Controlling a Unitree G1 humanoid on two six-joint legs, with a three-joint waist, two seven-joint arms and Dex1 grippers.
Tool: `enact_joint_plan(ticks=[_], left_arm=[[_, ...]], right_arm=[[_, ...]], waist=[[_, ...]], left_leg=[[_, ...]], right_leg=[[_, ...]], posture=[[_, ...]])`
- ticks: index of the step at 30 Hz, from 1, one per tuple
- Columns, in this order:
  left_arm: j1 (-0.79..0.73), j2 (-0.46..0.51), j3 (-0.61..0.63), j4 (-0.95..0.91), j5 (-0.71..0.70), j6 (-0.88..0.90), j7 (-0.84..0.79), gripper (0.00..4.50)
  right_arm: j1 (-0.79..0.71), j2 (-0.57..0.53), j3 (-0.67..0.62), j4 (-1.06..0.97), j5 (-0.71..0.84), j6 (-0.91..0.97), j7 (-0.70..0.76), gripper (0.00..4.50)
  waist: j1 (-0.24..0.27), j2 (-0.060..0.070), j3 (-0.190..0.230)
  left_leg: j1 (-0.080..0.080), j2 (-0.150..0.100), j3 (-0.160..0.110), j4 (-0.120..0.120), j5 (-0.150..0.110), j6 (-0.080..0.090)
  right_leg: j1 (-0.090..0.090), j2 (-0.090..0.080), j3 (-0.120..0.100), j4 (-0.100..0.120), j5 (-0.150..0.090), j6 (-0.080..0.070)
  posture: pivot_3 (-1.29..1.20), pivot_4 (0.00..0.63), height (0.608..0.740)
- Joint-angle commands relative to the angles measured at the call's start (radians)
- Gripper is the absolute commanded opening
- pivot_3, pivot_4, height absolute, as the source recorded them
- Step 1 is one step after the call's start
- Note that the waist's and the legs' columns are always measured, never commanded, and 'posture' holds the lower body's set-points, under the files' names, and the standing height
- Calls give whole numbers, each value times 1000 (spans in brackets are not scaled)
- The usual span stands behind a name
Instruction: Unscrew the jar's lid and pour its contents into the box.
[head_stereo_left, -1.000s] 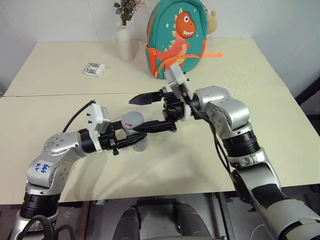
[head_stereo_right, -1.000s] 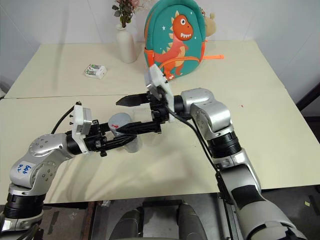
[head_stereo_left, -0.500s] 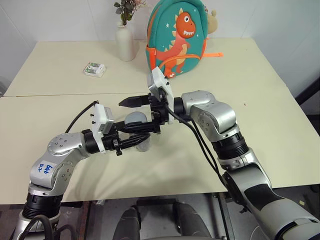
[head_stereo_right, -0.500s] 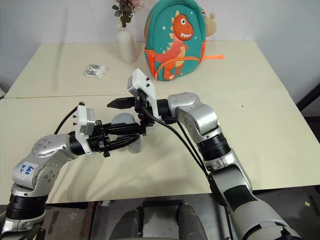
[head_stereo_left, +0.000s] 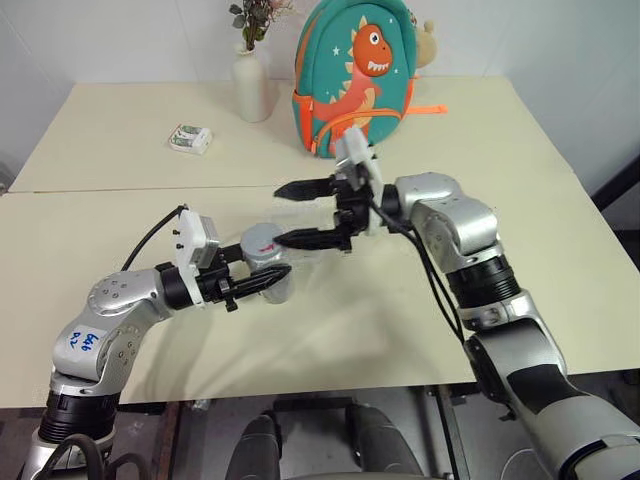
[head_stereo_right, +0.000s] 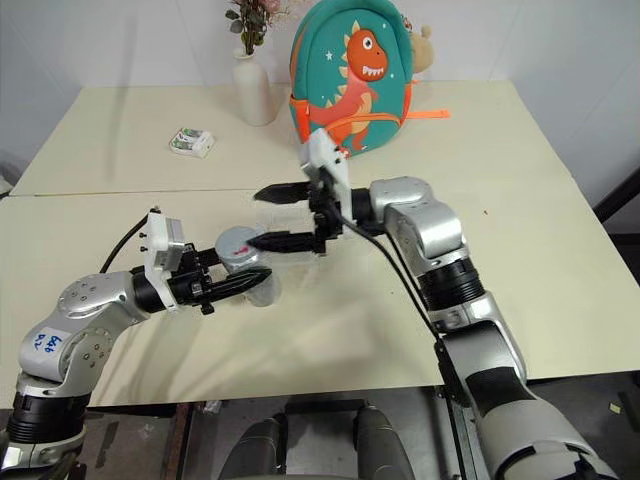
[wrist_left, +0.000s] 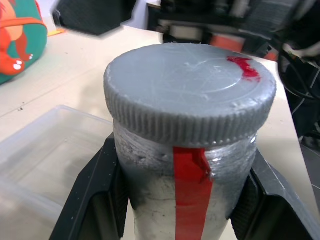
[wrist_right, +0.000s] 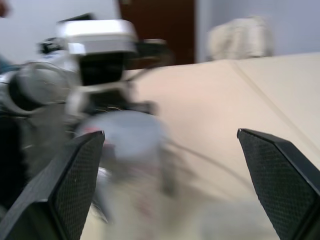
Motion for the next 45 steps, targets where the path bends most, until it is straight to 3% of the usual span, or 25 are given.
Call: enact_joint_plan(ticks=[1, 5, 12, 21, 28, 45], left_arm=[[-24, -3, 11, -31, -19, -22, -15, 2135], [-26, -3, 16, -27, -17, -22, -18, 2135], [-37, 1, 20, -8, -2, -28, -15, 2135], [-77, -15, -4, 14, 11, -31, -6, 2135], [-74, -16, -7, -3, 1, -20, 3, 2135], [-71, -14, -6, -14, -8, -15, 17, 2135]], right_arm=[[-11, -11, -26, 21, -9, -35, 13, 4459], [-20, -28, -48, 54, -5, -47, 37, 4459], [-6, 3, -104, -115, 165, 95, 110, 4459], [77, 135, -17, -284, 157, 147, -47, 4459], [45, 158, 18, -197, 62, 56, -102, 4459], [-30, 71, 11, 28, -31, -109, -6, 4459]], waist=[[-2, 0, 0], [-4, 0, 0], [-4, 0, 0], [-1, 0, 0], [-1, 0, 0], [-1, 0, 0]], left_leg=[[0, 0, 0, 0, 0, 0], [0, 1, 0, -1, 0, 0], [0, 1, 0, -1, 0, 0], [0, 1, 0, 0, 0, 0], [0, 1, 0, 0, 0, 0], [0, 1, 0, 0, 0, 0]], right_leg=[[0, 0, 0, 0, 0, 0], [-1, 1, 0, 0, 0, 0], [-1, 1, 0, 1, 0, 0], [-1, 1, 0, 2, 0, 0], [-1, 1, 0, 2, 0, 0], [-1, 1, 0, 2, 0, 0]], posture=[[0, 150, 740], [0, 150, 740], [0, 150, 740], [0, 150, 740], [0, 150, 740], [0, 150, 740]])
